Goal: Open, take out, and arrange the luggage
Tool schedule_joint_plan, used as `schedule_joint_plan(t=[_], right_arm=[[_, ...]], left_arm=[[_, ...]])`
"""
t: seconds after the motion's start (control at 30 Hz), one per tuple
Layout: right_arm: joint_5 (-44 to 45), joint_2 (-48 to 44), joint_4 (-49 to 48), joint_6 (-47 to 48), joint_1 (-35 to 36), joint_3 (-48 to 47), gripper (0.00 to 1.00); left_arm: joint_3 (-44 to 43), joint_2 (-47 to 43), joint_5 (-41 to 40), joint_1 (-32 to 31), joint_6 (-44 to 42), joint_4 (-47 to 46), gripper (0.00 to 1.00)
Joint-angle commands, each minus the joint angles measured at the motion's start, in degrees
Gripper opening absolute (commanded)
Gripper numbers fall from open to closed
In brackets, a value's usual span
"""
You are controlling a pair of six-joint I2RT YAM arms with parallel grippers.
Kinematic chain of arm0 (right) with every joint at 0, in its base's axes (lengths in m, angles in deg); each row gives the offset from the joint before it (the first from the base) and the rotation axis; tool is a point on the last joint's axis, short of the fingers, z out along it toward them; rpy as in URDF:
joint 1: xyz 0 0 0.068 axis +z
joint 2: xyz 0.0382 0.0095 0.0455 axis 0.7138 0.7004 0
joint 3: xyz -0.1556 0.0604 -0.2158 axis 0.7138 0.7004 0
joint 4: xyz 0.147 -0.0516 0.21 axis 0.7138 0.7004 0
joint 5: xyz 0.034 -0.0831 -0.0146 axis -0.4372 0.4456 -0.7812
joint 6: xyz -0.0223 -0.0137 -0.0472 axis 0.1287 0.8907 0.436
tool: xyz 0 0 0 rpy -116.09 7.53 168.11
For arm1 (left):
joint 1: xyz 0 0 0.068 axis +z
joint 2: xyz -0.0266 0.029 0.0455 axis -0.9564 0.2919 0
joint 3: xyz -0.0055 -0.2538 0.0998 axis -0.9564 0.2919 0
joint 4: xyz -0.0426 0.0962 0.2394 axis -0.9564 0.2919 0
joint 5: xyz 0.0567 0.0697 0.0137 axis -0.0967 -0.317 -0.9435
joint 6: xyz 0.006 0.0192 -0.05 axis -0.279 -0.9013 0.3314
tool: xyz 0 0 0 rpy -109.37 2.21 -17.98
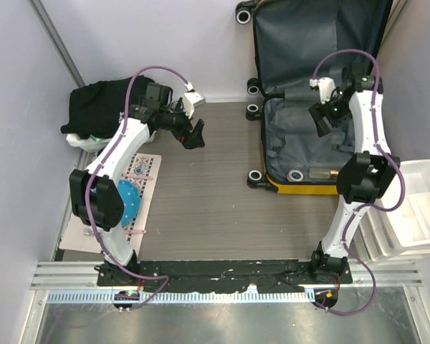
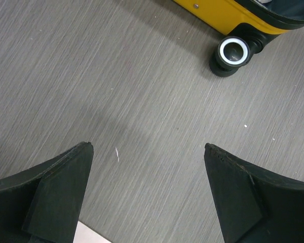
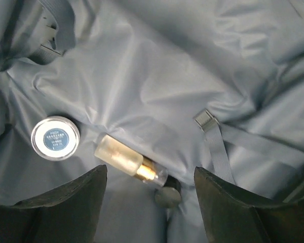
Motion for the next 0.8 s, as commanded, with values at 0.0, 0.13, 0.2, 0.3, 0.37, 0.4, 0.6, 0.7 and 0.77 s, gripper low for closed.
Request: schedule_joint_plan(t=[0.0, 0.13, 0.2, 0.3, 0.37, 0.4, 0.6, 0.7, 0.77], right_arm=[[-1.4, -6.2, 9.1, -2.9, -4.5, -4.1, 0.76], [-0.1, -12.3, 12.1, -2.7, -7.9, -4.2, 0.74], [3.3, -14.6, 13.1, -2.7, -9.9, -3.9, 0.73], [5.6, -19.1, 12.9, -8.0, -14.7, -3.1, 0.73], [7.2, -23.4, 11.4, -13.8, -16.8, -0.9, 0.73], [9.3, -25.4, 9.6, -15.6, -17.1, 2.4, 0.73], [21.7, -37.0, 5.6, -21.6, -17.7, 14.6, 0.73], [25.9, -40.6, 4.7, -21.7, -18.0, 21.8, 0.73], [27.0, -41.3, 4.1, -22.5, -18.0, 24.0, 0.74]], left_arm=[[0.4, -2.0, 1.7, -1.8, 1.2, -2.5, 0.95], [1.6, -1.6, 2.2, -5.1, 0.6, -2.8, 0.94], [1.6, -1.1, 3.7, -5.9, 1.1, -3.1, 0.94], [1.7, -1.1, 4.7, -7.4, 4.9, -6.8, 0.93], [1.9, -0.9, 5.6, -8.7, 7.1, -9.9, 0.94], [1.5, -0.5, 6.2, -9.2, 8.1, -11.2, 0.94], [-3.0, 2.8, 10.0, -11.4, 7.9, -9.2, 0.93], [-2.4, 2.6, 9.9, -11.8, 7.2, -10.6, 0.93], [-2.6, 2.6, 10.0, -12.2, 7.2, -11.0, 0.93]])
